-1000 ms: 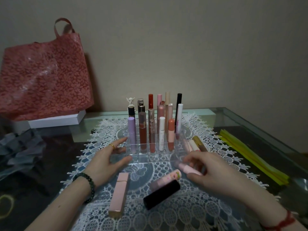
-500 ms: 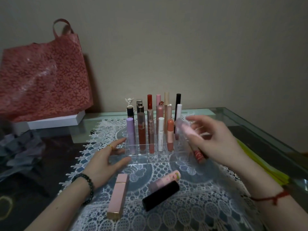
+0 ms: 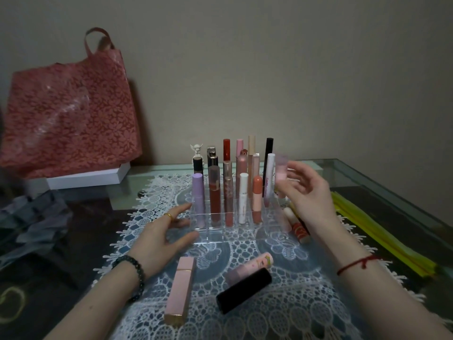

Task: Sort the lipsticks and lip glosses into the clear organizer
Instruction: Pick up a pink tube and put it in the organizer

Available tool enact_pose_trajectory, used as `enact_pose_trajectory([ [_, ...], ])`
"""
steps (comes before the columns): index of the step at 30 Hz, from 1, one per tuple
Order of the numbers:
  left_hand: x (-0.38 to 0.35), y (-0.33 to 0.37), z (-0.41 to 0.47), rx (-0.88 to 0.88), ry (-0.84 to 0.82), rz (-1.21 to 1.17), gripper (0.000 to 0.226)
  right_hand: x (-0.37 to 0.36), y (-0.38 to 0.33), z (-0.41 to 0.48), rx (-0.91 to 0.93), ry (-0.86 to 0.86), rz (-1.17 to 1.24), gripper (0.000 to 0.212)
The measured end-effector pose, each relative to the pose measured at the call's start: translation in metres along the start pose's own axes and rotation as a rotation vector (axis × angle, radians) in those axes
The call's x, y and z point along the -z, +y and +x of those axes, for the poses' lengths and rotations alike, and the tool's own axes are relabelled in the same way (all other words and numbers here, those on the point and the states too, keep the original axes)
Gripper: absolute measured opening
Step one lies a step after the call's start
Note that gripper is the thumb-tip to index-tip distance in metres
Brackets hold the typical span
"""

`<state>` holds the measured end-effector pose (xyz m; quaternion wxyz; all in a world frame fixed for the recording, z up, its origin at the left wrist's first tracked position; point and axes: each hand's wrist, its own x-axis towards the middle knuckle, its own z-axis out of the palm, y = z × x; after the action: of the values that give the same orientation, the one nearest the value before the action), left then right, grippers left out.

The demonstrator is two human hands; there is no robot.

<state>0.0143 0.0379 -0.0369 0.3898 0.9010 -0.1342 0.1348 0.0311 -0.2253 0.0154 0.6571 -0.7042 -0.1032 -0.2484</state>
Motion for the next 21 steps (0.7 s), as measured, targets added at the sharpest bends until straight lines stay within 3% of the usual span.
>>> enact_pose_trajectory([
  [8, 0.0, 0.003, -0.002, 0.01, 0.01, -0.01, 0.055, -0.003, 0.008, -0.007, 0.023, -0.071, -0.045, 0.029],
  [21, 0.002, 0.009, -0.003, 0.017, -0.006, 0.006, 0.056, 0.002, 0.024, -0.006, 0.111, -0.151, -0.31, 0.035],
])
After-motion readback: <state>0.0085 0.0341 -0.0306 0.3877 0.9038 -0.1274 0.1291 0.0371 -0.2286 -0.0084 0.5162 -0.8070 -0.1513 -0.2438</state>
